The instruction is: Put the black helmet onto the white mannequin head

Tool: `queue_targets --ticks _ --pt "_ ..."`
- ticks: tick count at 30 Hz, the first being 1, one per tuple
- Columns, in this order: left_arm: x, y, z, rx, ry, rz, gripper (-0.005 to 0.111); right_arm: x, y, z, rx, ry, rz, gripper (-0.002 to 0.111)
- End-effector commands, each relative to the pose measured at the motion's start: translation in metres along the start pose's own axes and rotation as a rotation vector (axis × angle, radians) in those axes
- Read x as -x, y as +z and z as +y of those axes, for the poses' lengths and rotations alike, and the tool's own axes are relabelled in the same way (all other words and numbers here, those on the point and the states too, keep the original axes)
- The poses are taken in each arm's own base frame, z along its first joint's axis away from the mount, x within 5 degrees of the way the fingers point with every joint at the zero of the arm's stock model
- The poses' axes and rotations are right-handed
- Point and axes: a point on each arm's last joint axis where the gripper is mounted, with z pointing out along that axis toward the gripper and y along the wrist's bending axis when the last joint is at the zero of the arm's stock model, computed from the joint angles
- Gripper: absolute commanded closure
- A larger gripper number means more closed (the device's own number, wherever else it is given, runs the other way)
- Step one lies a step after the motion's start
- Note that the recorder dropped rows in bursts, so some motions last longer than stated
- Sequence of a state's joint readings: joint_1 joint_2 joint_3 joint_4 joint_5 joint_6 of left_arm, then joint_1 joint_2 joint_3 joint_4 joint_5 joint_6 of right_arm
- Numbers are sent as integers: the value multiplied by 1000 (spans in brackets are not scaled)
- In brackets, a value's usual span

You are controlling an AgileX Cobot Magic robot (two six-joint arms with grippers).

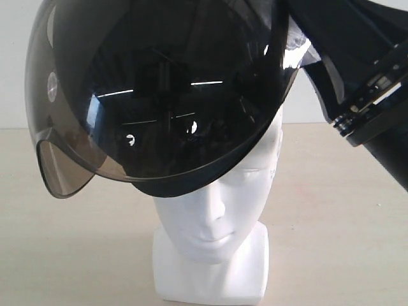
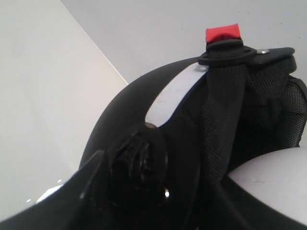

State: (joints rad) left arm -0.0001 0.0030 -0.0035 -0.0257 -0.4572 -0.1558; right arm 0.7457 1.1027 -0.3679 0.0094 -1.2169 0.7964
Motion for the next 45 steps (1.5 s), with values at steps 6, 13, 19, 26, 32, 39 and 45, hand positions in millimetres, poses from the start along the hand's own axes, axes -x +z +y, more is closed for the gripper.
queue_targets --ticks 6,13,19,26,32,39,45 --pt "3 -1 0 1 -17 -46 102 11 -3 -7 -78 -76 -85 108" --pt "7 -1 0 -2 -25 -87 102 11 -3 -7 -78 -76 -85 108" --pt "9 -1 0 0 -33 -111 102 11 -3 -7 -78 -76 -85 108" --pt "9 4 -1 11 -18 33 102 11 -3 -7 -78 -76 -85 108" --pt "33 38 -7 44 16 289 102 11 -3 -8 -82 -74 -90 108" --pt "66 95 -14 63 -35 356 102 11 -3 -8 -82 -73 -90 108" --pt "50 113 -11 109 -176 422 102 11 -3 -8 -82 -73 -90 108"
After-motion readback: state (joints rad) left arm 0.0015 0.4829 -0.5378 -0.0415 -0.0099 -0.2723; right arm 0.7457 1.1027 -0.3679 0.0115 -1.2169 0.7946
